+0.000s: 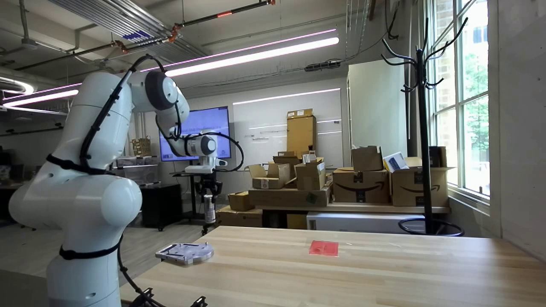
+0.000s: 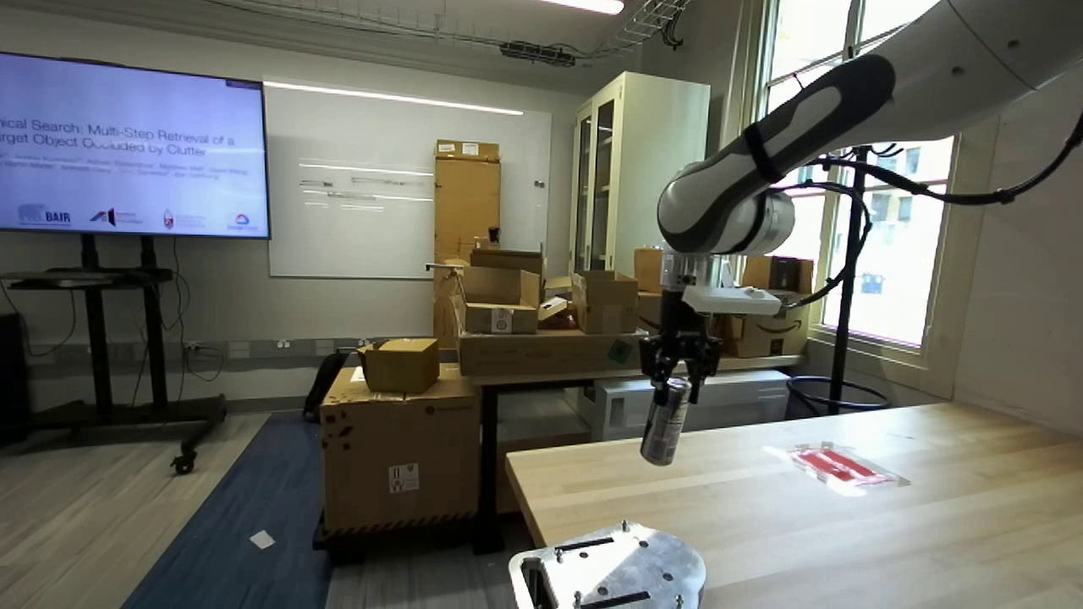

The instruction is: Put the can on the silver platform

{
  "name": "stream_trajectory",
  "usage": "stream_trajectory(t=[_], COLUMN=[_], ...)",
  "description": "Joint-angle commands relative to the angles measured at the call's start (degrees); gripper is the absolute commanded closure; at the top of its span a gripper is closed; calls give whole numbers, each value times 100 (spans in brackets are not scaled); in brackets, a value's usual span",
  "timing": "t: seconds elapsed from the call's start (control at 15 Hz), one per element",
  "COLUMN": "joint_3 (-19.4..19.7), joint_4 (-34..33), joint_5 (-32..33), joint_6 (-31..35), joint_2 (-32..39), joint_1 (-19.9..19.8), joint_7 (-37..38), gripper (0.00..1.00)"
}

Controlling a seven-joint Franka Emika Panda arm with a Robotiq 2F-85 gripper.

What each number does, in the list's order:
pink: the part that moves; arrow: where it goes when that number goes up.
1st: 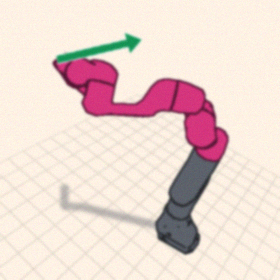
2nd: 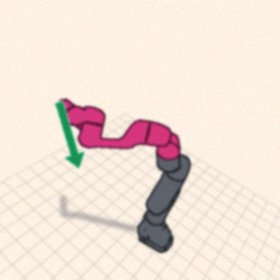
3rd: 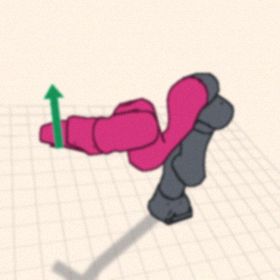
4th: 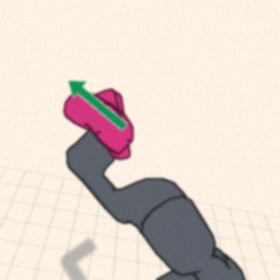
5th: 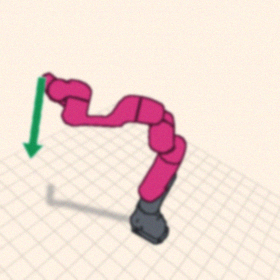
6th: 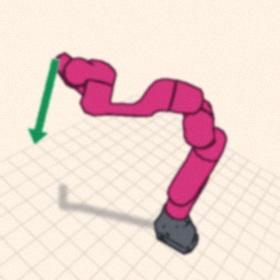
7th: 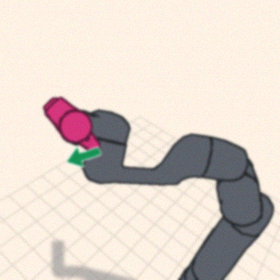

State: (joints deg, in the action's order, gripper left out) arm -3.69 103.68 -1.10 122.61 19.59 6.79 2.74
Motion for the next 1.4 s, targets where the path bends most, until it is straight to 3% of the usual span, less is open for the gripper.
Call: stream_trajectory(t=[0.0, 0.47, 1.33], joint_3=[-261, -328, -311], joint_4=[74, -169, -663], joint_5=[334, 934, 924], joint_6=[-256, -431, -456], joint_2=[-29, 554, 1319], joint_1=[374, 785, 762], joint_7=[-6, -17, -81], gripper=[67, 67, 67])
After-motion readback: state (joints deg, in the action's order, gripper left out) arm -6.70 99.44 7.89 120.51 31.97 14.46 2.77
